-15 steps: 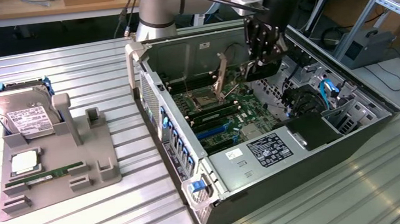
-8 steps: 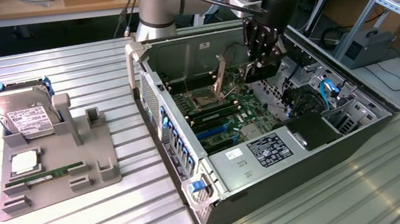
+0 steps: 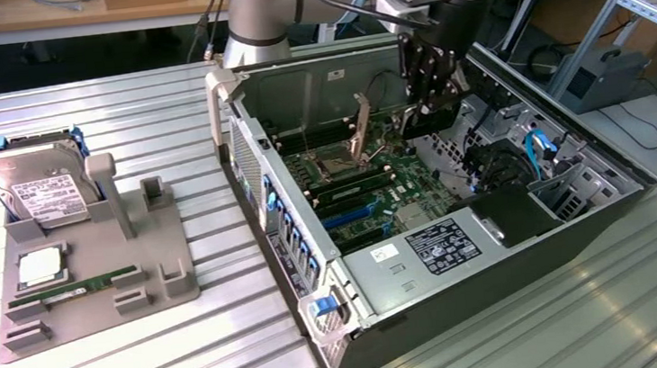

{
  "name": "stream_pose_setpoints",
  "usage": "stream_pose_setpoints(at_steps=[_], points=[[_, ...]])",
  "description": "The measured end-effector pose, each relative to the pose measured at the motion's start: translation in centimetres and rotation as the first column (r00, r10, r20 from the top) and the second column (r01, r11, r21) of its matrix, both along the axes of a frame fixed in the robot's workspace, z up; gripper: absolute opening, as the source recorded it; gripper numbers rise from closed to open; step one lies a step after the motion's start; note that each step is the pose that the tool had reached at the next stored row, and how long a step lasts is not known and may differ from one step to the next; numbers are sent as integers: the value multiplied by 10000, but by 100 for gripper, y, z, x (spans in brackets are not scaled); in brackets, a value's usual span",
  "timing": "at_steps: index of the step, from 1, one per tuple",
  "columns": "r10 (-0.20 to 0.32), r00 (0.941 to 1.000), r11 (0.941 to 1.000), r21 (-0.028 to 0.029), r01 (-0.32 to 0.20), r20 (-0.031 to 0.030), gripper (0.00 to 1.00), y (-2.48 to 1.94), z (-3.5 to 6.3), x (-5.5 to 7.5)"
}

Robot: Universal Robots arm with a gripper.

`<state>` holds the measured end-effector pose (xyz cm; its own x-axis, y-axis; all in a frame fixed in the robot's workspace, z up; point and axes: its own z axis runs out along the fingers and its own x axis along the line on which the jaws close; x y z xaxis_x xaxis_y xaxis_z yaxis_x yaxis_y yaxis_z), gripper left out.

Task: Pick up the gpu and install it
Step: 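Insert the gpu into the slot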

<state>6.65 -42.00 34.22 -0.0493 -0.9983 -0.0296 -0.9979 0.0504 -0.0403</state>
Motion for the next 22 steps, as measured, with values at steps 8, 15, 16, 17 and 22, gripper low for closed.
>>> stream_pose_setpoints(at_steps=[8, 15, 16, 17, 22], points=[[1, 10000, 10000, 0, -1, 0, 27, -48, -16, -10], [20, 10000, 10000, 0, -20, 0, 27, -76, -26, -12], [23, 10000, 10000, 0, -23, 0, 27, -80, -28, -12], [27, 10000, 10000, 0, -27, 0, 27, -84, -30, -12], [39, 10000, 10000, -1, -39, 0, 27, -104, -38, -13]])
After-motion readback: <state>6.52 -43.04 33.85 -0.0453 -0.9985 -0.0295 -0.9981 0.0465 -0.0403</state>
